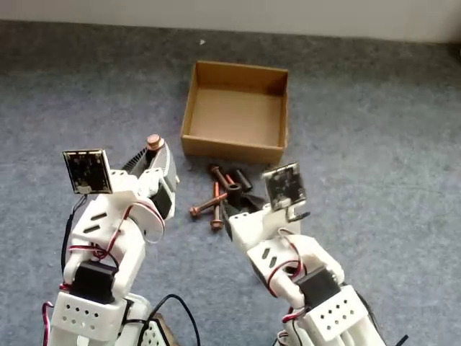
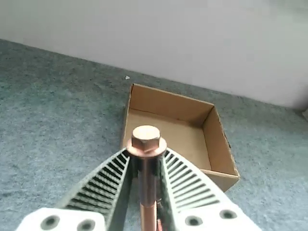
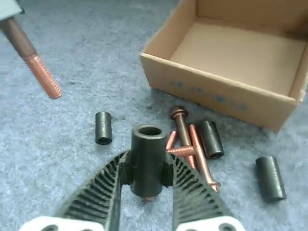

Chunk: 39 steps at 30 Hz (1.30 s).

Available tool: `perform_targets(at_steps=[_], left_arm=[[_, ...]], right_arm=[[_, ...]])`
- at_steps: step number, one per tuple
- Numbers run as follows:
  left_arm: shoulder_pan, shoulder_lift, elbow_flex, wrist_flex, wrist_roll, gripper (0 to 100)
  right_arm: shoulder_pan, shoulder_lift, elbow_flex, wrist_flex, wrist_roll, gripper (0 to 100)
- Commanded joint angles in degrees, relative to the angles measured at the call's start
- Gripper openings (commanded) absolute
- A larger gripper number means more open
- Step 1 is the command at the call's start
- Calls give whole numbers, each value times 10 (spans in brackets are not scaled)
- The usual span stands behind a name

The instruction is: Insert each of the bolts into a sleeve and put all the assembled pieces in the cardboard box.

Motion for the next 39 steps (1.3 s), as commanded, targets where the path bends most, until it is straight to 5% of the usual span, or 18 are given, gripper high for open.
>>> perform_targets(at_steps=[1,15,21,39], left_arm=[[35,-12,-7,-44,7,5],[116,-13,-3,-55,6,5],[153,-29,-13,14,4,5],[153,-191,85,31,4,5]], right_arm=[[-47,-50,41,-80,112,5],[-79,-160,161,-167,156,5],[-61,-160,163,-167,156,5],[-55,-161,160,-165,158,5]])
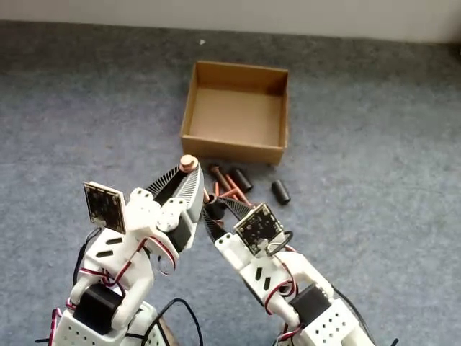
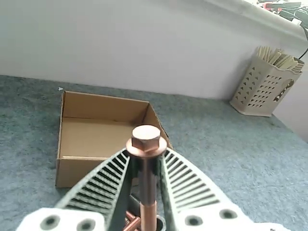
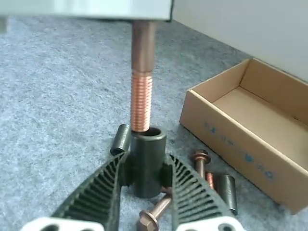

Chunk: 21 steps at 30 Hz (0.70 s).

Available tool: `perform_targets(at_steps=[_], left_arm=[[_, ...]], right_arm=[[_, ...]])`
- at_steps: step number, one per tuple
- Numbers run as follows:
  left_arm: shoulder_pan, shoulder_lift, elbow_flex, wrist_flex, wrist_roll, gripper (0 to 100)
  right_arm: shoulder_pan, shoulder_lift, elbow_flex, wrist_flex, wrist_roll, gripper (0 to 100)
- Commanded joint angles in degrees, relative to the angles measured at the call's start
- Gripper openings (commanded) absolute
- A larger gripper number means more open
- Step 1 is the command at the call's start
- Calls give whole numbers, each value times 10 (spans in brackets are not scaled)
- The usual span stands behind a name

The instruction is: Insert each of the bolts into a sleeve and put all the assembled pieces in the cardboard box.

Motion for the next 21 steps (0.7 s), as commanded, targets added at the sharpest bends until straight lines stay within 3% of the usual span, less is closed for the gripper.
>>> perform_targets(at_steps=[1,21], left_arm=[[10,-5,1,1,3,5],[44,-5,8,5,2,5]], right_arm=[[3,-13,-9,-14,9,5],[-3,-13,-11,18,38,5]])
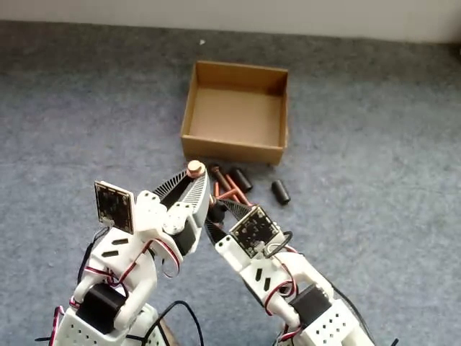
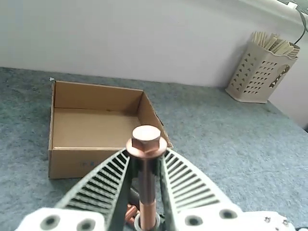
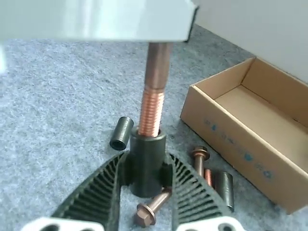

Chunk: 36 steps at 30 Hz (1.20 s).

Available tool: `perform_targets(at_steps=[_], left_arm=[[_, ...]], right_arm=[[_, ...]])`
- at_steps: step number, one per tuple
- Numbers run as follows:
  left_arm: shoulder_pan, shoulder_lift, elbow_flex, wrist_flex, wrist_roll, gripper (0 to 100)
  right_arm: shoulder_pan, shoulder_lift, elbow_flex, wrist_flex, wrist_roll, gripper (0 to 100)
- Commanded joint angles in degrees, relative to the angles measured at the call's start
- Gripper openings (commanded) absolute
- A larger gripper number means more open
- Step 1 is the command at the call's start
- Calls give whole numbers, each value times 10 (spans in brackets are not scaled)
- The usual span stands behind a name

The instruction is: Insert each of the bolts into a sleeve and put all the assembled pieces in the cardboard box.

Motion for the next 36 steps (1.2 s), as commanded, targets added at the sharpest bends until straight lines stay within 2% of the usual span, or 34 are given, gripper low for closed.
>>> perform_targets(at_steps=[1,5,11,14,17,19,31,34,36], left_arm=[[15,-7,7,2,4,5],[15,-10,23,5,-20,5],[15,-10,23,49,-160,5],[15,-10,25,83,-207,67],[14,-10,20,133,-207,175],[13,-10,7,165,-207,210],[-59,-10,-114,310,-211,279],[-102,-10,-129,324,-211,274],[-145,-10,-127,324,-210,274]], right_arm=[[-2,-12,-11,-5,5,5],[-2,-12,-14,-5,5,5],[35,-12,-15,-7,-4,5],[38,-12,-15,-25,-50,5],[38,-12,-15,-29,-52,5],[38,-12,-15,-29,-54,5],[54,-12,-15,-29,-55,5],[85,-7,-15,-21,-72,5],[102,-6,-35,21,-78,5]])
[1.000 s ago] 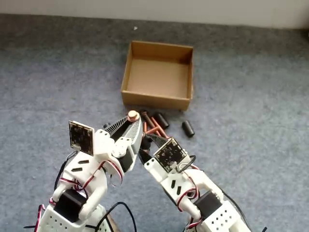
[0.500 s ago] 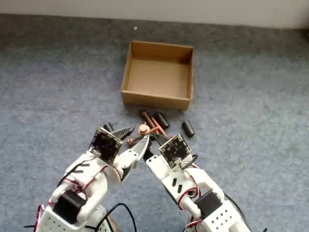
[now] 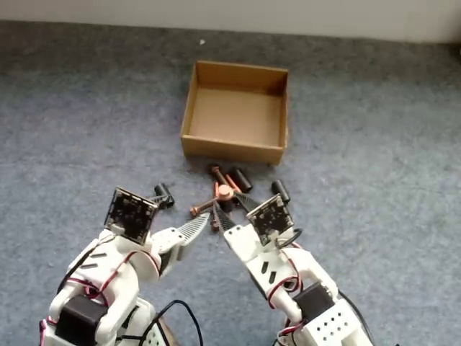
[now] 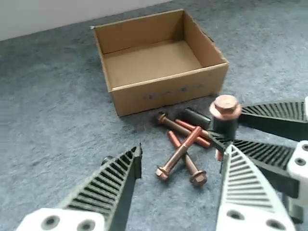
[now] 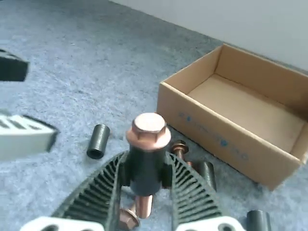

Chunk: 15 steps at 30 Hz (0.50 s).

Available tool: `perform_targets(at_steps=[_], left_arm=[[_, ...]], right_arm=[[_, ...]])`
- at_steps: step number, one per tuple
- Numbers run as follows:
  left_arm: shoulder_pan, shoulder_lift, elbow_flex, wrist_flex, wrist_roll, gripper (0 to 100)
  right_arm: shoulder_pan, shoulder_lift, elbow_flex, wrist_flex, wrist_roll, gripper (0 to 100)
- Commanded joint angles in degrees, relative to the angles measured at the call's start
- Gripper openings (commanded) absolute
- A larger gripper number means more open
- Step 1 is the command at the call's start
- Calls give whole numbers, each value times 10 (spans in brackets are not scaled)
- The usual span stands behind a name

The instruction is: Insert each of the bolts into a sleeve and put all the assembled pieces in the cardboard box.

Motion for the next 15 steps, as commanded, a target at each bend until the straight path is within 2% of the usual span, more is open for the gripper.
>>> perform_targets(at_steps=[1,4,7,12,15], left_arm=[[-87,0,-25,7,-5,274],[-148,0,1,6,-4,259],[-189,0,40,5,-7,177],[-203,0,95,0,-9,7],[-217,0,130,-24,-8,13]], right_arm=[[37,-6,-55,57,-15,5],[55,27,-136,114,-33,5],[65,118,-214,122,-38,5],[65,334,-349,113,-39,5],[80,443,-422,56,-39,5]])
